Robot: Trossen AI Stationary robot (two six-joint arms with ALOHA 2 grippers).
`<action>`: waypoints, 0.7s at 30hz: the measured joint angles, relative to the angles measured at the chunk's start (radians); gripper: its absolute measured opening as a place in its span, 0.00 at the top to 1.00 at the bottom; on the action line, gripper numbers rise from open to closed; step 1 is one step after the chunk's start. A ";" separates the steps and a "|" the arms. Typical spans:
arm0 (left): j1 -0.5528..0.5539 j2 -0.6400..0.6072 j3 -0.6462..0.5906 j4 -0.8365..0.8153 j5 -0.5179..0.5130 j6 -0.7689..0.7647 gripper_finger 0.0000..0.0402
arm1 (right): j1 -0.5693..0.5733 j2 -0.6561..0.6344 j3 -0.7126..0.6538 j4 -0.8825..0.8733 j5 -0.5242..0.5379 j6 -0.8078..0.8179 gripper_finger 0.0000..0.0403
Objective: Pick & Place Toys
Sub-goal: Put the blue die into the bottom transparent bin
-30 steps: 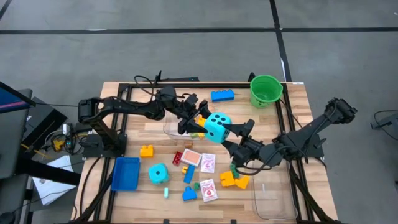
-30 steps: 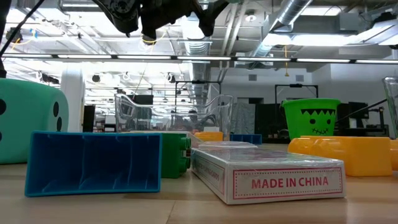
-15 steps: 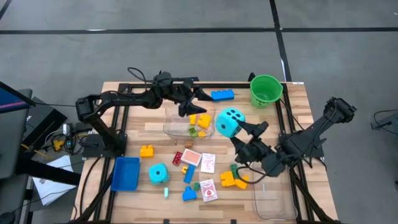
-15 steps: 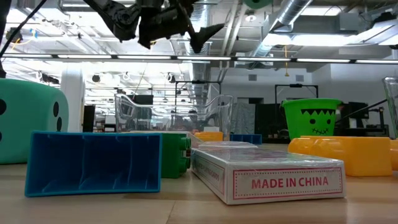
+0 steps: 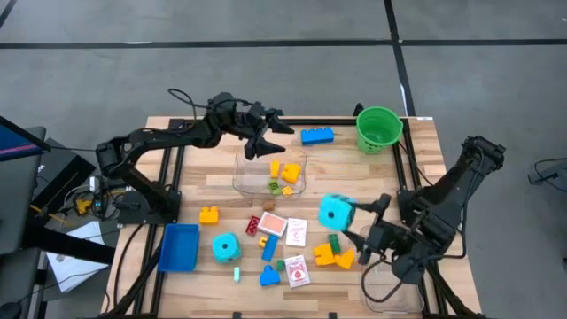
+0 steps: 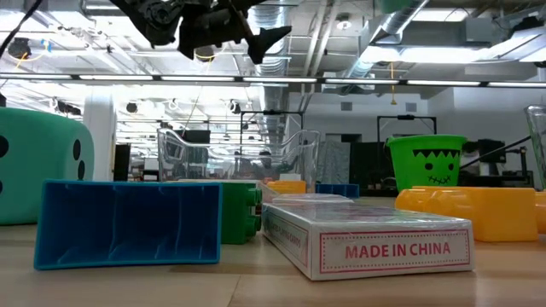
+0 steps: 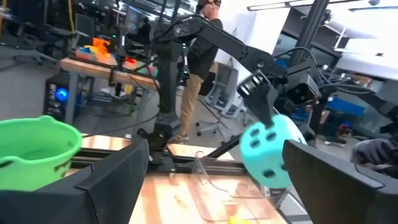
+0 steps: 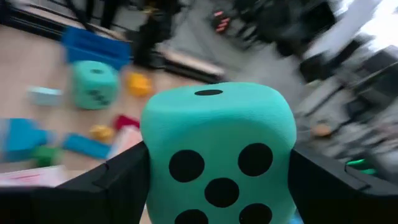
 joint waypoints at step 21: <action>-0.002 0.001 -0.001 0.023 -0.134 0.037 0.13 | 0.103 -0.042 0.150 -0.521 -0.736 1.088 0.23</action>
